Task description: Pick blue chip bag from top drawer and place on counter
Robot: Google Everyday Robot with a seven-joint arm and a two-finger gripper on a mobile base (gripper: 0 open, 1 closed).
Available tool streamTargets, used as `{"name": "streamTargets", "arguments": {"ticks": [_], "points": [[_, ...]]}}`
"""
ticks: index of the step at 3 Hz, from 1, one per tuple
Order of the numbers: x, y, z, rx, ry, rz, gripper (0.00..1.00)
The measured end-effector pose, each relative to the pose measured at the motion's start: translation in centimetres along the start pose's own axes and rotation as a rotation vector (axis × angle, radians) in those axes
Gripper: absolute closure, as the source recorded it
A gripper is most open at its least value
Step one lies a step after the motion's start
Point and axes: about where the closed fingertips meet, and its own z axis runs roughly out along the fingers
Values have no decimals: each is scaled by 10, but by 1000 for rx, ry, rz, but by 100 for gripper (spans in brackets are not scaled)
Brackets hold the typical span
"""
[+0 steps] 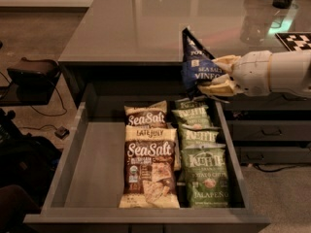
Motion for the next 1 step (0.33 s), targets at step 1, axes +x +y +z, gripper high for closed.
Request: {"name": "streamTargets", "arguments": {"ticks": [1], "points": [[0, -2, -3, 5, -1, -1, 100]]}}
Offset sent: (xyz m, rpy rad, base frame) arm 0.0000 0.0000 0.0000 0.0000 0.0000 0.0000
